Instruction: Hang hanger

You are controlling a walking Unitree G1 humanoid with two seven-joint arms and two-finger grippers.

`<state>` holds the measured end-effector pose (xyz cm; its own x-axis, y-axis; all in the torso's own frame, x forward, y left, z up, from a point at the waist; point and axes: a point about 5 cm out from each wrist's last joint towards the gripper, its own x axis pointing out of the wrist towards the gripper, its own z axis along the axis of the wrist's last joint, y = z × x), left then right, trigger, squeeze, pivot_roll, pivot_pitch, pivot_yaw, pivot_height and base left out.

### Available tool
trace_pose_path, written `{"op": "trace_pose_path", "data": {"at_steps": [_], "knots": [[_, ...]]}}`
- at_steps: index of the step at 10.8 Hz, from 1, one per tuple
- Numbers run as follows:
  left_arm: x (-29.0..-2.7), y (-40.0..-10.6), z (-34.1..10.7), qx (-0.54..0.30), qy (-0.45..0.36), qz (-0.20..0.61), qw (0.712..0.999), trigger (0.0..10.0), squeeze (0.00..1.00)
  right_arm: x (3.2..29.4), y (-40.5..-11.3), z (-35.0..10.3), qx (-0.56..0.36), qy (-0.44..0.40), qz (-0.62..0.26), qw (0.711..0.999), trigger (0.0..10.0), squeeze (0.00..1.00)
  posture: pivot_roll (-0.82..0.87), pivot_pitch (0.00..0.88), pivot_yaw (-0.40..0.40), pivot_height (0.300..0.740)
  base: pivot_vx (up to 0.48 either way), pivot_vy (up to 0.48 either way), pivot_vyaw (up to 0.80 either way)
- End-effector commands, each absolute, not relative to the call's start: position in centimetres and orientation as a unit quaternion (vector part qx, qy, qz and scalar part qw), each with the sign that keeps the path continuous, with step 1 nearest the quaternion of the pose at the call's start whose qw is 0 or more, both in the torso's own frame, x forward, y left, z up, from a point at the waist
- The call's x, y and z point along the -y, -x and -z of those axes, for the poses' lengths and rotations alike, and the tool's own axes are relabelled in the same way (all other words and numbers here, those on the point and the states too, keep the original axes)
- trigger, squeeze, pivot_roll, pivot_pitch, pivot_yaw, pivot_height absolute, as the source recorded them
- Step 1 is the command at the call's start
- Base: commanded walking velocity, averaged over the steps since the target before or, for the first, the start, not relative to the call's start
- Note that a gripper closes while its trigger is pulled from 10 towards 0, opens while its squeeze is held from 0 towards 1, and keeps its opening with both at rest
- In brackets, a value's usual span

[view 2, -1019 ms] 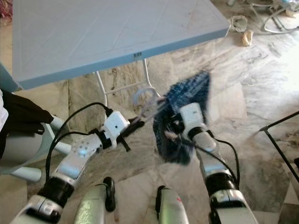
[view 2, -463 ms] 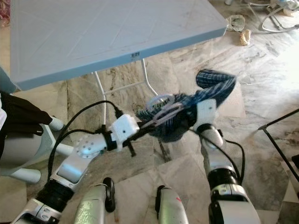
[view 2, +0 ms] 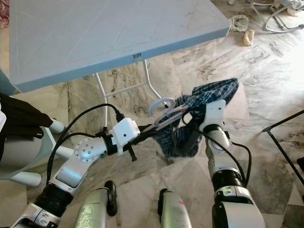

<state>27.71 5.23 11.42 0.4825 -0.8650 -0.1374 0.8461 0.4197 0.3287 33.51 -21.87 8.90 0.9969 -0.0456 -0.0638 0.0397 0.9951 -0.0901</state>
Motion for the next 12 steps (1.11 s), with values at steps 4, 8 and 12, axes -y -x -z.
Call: {"op": "trace_pose_path", "data": {"at_steps": [4, 8, 12], "knots": [[-6.5, -29.1, -10.4, -0.001, -0.216, 0.439, 0.872, 0.0, 0.00, 23.5, -33.9, -9.4, -0.033, 0.009, 0.062, 0.997, 0.0, 0.00, -0.05, 0.226, -0.012, 0.740, 0.000, 0.000, 0.00], [-6.3, -28.0, -8.9, -0.024, -0.248, 0.478, 0.843, 0.0, 0.00, 24.5, -34.0, -10.6, -0.006, 0.002, 0.081, 0.997, 0.0, 0.00, -0.06, 0.237, -0.017, 0.740, 0.000, 0.000, 0.00], [-8.3, -24.6, -5.9, -0.082, -0.312, 0.528, 0.785, 0.0, 0.00, 24.5, -35.3, -13.3, 0.035, -0.013, 0.115, 0.993, 0.0, 0.00, -0.05, 0.244, -0.022, 0.740, 0.000, 0.000, 0.00]]}}
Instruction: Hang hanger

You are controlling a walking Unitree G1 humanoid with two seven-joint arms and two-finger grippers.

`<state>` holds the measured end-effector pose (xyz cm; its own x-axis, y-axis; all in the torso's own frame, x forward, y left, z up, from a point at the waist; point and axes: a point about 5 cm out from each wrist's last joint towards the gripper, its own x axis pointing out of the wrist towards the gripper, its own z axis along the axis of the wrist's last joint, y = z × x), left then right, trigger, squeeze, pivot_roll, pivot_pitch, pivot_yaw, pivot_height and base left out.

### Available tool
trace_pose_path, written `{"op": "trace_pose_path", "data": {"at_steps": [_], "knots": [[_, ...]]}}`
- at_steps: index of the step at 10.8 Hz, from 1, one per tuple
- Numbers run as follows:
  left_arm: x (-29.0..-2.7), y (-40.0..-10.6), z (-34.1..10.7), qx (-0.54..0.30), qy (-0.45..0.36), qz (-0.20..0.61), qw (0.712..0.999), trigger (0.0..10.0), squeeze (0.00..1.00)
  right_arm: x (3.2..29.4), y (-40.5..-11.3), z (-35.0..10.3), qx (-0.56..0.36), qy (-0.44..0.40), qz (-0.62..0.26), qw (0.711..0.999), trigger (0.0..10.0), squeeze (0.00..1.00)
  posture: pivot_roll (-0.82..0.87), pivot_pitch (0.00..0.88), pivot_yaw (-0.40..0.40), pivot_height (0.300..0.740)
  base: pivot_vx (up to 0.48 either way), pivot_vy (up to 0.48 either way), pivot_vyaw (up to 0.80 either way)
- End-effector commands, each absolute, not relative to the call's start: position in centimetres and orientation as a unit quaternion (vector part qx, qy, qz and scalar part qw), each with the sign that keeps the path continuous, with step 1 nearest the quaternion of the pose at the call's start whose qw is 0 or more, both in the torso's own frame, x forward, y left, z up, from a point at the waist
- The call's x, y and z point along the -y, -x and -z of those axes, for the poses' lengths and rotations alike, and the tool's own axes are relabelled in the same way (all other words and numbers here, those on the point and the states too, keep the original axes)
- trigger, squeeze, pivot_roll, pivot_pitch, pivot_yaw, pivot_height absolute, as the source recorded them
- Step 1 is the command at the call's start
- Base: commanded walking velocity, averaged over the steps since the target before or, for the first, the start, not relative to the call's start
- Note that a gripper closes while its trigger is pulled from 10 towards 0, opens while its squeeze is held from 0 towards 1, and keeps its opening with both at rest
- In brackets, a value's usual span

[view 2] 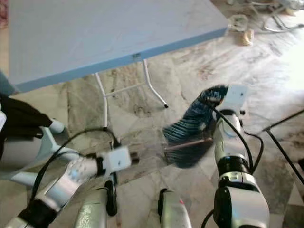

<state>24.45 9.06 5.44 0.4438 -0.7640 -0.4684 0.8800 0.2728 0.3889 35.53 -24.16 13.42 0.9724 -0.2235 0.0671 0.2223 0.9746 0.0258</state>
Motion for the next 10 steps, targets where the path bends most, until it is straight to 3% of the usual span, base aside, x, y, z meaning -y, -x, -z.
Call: {"op": "trace_pose_path", "data": {"at_steps": [1, 2, 3, 6, 7, 8, 10], "knots": [[-9.3, -23.6, -5.2, -0.100, -0.301, 0.518, 0.794, 0.0, 0.00, 24.9, -35.3, -13.3, 0.033, 0.006, 0.139, 0.990, 0.0, 0.00, -0.04, 0.248, -0.024, 0.740, 0.000, 0.000, 0.00], [-9.9, -23.6, -5.1, -0.099, -0.305, 0.503, 0.803, 0.0, 0.00, 25.3, -35.2, -13.2, 0.028, 0.014, 0.154, 0.988, 0.0, 0.00, -0.03, 0.249, -0.025, 0.740, 0.000, 0.000, 0.00], [-11.3, -24.9, -5.7, -0.084, -0.293, 0.410, 0.860, 0.0, 0.00, 26.5, -34.8, -13.2, 0.024, 0.037, 0.192, 0.980, 0.0, 0.00, -0.02, 0.250, -0.027, 0.740, 0.000, 0.000, 0.00], [-14.0, -27.1, -8.9, -0.011, -0.202, 0.198, 0.959, 0.0, 0.00, 26.9, -33.9, -14.0, 0.056, 0.069, 0.160, 0.983, 0.0, 0.00, -0.02, 0.254, -0.033, 0.740, 0.000, 0.000, 0.00], [-14.0, -27.2, -10.6, 0.045, -0.159, 0.130, 0.978, 4.5, 0.00, 26.2, -32.9, -13.0, 0.046, 0.074, 0.119, 0.989, 0.0, 0.00, -0.01, 0.257, -0.031, 0.740, 0.000, 0.000, 0.00], [-13.8, -27.1, -13.2, 0.114, -0.083, 0.073, 0.987, 10.0, 0.00, 25.6, -31.7, -12.4, 0.045, 0.075, 0.099, 0.991, 0.0, 0.00, -0.01, 0.255, -0.022, 0.740, 0.000, 0.000, 0.00], [-13.6, -27.4, -13.7, 0.104, -0.041, 0.065, 0.992, 10.0, 0.00, 24.7, -30.4, -12.9, 0.070, 0.078, 0.086, 0.991, 0.0, 0.00, -0.01, 0.248, -0.013, 0.740, 0.000, 0.000, 0.00]]}}
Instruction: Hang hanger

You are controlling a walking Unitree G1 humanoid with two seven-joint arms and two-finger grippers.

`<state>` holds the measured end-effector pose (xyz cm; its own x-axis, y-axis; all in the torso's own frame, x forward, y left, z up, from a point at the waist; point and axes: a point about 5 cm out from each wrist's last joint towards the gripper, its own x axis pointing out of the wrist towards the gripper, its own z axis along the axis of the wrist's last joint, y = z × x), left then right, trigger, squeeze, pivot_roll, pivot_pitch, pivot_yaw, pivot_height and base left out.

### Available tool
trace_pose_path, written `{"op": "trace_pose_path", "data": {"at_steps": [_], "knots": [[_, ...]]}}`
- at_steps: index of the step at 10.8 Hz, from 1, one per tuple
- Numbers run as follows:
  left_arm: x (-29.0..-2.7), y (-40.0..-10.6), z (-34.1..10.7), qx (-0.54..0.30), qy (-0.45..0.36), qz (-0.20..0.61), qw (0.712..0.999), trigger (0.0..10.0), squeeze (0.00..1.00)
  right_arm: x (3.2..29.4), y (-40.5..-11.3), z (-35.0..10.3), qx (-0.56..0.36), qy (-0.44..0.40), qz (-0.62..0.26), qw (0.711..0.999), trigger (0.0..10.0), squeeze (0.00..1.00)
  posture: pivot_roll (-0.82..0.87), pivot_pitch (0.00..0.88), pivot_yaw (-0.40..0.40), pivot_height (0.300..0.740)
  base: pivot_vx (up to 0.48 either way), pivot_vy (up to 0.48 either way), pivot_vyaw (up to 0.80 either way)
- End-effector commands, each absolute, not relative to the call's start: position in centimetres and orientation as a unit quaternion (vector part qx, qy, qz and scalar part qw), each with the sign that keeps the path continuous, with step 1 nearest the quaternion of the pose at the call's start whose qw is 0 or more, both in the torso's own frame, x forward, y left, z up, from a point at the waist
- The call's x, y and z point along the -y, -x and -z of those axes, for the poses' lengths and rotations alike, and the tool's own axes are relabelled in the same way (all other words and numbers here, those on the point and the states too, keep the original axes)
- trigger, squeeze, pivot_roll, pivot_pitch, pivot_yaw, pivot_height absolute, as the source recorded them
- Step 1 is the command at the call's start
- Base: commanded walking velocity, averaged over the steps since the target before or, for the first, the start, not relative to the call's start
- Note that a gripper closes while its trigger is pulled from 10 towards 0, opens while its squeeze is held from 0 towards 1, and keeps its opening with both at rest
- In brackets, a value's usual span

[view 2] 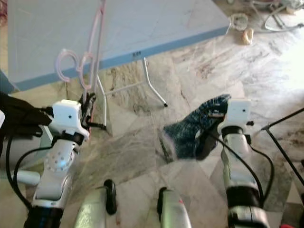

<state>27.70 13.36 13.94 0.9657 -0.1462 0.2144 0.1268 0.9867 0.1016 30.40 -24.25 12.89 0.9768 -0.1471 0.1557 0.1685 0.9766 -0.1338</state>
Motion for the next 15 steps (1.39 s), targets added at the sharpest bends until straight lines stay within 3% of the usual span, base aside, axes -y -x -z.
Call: {"op": "trace_pose_path", "data": {"at_steps": [1, 2, 3, 6, 10, 15], "knots": [[-13.4, -27.4, -14.4, 0.121, -0.051, 0.070, 0.989, 10.0, 0.00, 24.1, -30.0, -13.4, 0.083, 0.061, 0.085, 0.991, 0.0, 0.00, -0.01, 0.246, -0.008, 0.740, 0.000, 0.000, 0.00], [-13.9, -27.5, -15.4, 0.144, -0.055, 0.044, 0.987, 10.0, 0.00, 22.5, -29.9, -14.9, 0.113, 0.040, 0.069, 0.990, 1.0, 0.00, -0.01, 0.241, -0.004, 0.740, 0.000, 0.000, 0.00], [-14.6, -27.4, -14.9, 0.130, -0.059, 0.022, 0.990, 10.0, 0.00, 20.4, -29.8, -16.2, 0.130, 0.016, 0.038, 0.991, 10.0, 0.00, 0.00, 0.239, -0.009, 0.740, 0.000, 0.000, 0.00], [-13.8, -26.0, -12.6, 0.098, -0.059, 0.037, 0.993, 10.0, 0.00, 17.5, -29.5, -17.1, 0.154, 0.010, -0.039, 0.987, 10.0, 0.00, 0.00, 0.233, -0.020, 0.740, 0.081, 0.000, 0.46], [-13.2, -26.5, -13.4, 0.115, -0.059, 0.039, 0.991, 10.0, 0.00, 17.3, -29.6, -18.0, 0.152, 0.001, -0.055, 0.987, 10.0, 0.00, -0.01, 0.215, -0.020, 0.740, 0.264, 0.000, 0.62], [-13.0, -27.2, -14.4, 0.130, -0.063, 0.050, 0.988, 10.0, 0.00, 17.7, -29.5, -17.9, 0.163, -0.009, -0.029, 0.986, 10.0, 0.00, 0.01, 0.202, 0.020, 0.740, 0.447, 0.000, 0.00]]}}
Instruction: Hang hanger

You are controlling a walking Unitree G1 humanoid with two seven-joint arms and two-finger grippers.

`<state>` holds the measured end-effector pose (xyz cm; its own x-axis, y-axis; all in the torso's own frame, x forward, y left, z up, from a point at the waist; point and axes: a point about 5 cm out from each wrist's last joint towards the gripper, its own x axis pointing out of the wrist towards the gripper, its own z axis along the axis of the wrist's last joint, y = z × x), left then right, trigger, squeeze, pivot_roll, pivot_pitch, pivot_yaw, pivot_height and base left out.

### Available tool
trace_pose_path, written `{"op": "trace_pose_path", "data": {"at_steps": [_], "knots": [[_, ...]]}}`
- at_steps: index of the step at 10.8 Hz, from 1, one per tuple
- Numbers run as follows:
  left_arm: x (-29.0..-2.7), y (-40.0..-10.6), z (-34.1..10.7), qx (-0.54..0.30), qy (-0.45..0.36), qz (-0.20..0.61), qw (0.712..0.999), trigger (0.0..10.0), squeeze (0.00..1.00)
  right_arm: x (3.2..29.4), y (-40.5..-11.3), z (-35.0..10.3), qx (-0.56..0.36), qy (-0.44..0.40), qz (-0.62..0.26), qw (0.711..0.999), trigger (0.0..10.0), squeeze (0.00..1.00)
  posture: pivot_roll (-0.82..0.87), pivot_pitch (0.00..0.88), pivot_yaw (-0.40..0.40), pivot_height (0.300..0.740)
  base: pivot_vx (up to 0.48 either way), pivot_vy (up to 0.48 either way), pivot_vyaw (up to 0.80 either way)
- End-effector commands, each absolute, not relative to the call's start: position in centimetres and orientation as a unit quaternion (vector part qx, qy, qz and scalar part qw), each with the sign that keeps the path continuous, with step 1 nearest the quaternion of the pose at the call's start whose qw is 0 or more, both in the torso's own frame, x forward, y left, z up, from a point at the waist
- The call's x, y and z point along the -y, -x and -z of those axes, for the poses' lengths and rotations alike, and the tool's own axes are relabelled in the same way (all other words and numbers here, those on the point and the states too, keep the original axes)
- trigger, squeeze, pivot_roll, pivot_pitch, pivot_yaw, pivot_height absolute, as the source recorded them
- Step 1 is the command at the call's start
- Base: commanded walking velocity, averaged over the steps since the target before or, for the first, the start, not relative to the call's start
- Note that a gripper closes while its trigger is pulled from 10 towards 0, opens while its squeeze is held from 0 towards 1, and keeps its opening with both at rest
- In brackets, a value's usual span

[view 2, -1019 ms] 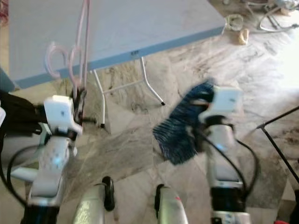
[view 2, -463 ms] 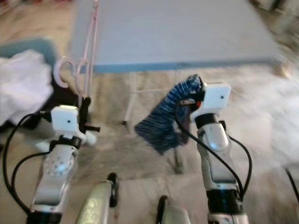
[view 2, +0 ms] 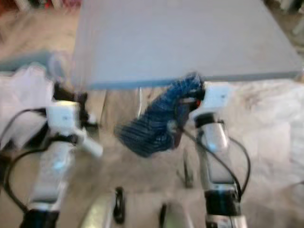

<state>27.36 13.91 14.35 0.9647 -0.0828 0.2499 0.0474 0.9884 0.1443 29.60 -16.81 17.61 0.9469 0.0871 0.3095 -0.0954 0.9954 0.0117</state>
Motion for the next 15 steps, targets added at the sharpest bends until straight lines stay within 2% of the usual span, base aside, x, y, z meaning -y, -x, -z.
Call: {"op": "trace_pose_path", "data": {"at_steps": [1, 3, 5, 7, 8, 11, 12, 13, 15], "knots": [[-13.1, -27.3, -14.2, 0.129, -0.065, 0.053, 0.988, 10.0, 0.00, 18.1, -29.2, -17.3, 0.158, -0.003, -0.019, 0.987, 10.0, 0.00, 0.01, 0.193, 0.026, 0.740, 0.480, 0.000, 0.00], [-12.8, -27.7, -14.2, 0.129, -0.068, 0.060, 0.988, 10.0, 0.00, 18.9, -28.8, -15.9, 0.142, -0.010, 0.003, 0.990, 10.0, 0.00, 0.02, 0.154, 0.029, 0.740, 0.480, 0.000, 0.00], [-12.9, -28.2, -14.8, 0.141, -0.074, 0.057, 0.986, 10.0, 0.00, 18.2, -29.7, -16.7, 0.159, -0.016, -0.008, 0.987, 10.0, 0.00, 0.03, 0.145, 0.023, 0.740, 0.480, 0.000, 0.00], [-12.7, -28.3, -16.0, 0.169, -0.085, 0.049, 0.981, 10.0, 0.00, 17.3, -32.2, -20.7, 0.214, 0.020, -0.043, 0.976, 10.0, 0.00, 0.07, 0.180, -0.015, 0.740, 0.480, 0.000, 0.35], [-12.8, -28.1, -16.1, 0.170, -0.084, 0.034, 0.981, 10.0, 0.00, 16.6, -33.7, -22.9, 0.241, 0.011, -0.060, 0.969, 10.0, 0.00, 0.08, 0.189, -0.028, 0.740, 0.472, 0.000, 0.76], [-12.8, -28.1, -16.4, 0.171, -0.085, 0.025, 0.981, 10.0, 0.00, 15.8, -35.4, -26.3, 0.287, -0.020, -0.059, 0.956, 10.0, 0.00, 0.09, 0.207, -0.031, 0.740, 0.444, 0.000, 0.71], [-12.7, -28.1, -16.3, 0.165, -0.080, 0.027, 0.983, 10.0, 0.00, 15.3, -36.5, -27.8, 0.302, -0.037, -0.064, 0.950, 10.0, 0.00, 0.09, 0.210, -0.028, 0.740, 0.270, 0.000, 0.00], [-12.2, -28.3, -16.5, 0.166, -0.086, 0.033, 0.982, 10.0, 0.00, 14.1, -38.3, -32.9, 0.354, -0.032, -0.081, 0.931, 10.0, 0.00, 0.10, 0.207, -0.033, 0.740, 0.000, 0.000, 0.00], [-12.2, -28.0, -16.0, 0.157, -0.086, 0.023, 0.984, 10.0, 0.00, 14.9, -38.3, -40.2, 0.424, -0.054, -0.041, 0.903, 10.0, 0.00, 0.11, 0.202, -0.049, 0.740, 0.000, 0.000, 0.00]]}}
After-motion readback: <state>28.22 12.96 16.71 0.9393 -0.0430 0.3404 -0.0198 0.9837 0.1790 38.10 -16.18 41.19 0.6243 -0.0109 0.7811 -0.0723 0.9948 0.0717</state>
